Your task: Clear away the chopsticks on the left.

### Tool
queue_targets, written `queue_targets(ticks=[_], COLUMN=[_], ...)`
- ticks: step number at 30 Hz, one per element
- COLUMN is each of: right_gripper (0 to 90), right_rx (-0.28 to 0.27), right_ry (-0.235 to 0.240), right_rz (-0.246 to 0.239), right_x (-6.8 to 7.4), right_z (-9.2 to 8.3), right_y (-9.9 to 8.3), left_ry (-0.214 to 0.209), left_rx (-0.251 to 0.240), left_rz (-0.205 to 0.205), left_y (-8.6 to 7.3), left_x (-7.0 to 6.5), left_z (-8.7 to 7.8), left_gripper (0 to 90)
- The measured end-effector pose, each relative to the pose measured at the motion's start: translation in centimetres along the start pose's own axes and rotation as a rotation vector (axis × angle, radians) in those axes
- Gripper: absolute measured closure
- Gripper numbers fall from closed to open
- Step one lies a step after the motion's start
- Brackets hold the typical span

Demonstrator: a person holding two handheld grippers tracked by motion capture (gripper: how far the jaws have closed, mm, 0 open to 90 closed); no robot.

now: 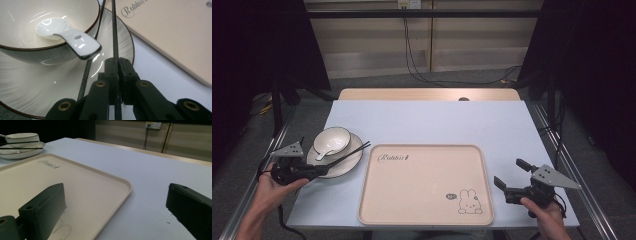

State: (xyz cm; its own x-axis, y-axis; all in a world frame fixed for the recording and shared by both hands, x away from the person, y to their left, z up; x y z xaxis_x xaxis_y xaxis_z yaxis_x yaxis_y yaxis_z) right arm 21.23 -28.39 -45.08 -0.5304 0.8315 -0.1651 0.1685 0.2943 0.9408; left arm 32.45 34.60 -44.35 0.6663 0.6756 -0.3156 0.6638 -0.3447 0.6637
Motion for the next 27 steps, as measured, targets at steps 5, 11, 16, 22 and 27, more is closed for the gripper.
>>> queue_targets(ticks=[5, 11, 16, 22, 27], right_gripper=[2.5, 2.5, 2.7, 2.8, 2.8], right_rx=[-0.007, -0.008, -0.008, -0.009, -0.008], right_ry=[0.001, 0.009, 0.006, 0.006, 0.008], right_rz=[0.006, 0.002, 0.004, 0.006, 0.006], right_x=[-0.1, 0.0, 0.0, 0.0, 0.0], right_z=[0.0, 0.0, 0.0, 0.0, 0.0], right_y=[0.0, 0.1, 0.1, 0.1, 0.1], left_ry=[0.016, 0.022, 0.016, 0.006, 0.018], left_rx=[-0.047, -0.069, -0.091, -0.1, -0.11], left_rz=[-0.07, -0.106, -0.139, -0.159, -0.189], left_y=[-0.3, -0.5, -0.6, -0.3, 0.1], left_x=[-0.6, -2.3, -3.8, -6.1, -8.1], left_z=[-0.6, -0.9, -0.5, 0.5, 1.3], left_gripper=[85.9, 85.9, 85.6, 85.6, 85.8])
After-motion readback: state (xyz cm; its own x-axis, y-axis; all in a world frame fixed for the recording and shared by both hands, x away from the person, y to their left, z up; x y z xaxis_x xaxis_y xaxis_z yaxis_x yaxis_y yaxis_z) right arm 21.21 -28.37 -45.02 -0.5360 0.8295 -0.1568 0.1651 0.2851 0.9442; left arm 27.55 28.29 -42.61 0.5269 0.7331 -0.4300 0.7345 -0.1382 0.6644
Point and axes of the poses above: each handheld gripper's, and its own axes: z roughly forward along the jaws, y roughly out of its top, x roughly to its left, the point moved 2 cm from there along z, roughly forward along the jaws, and after that the axes turned 12 degrees about -z, right-handed, at the moved point
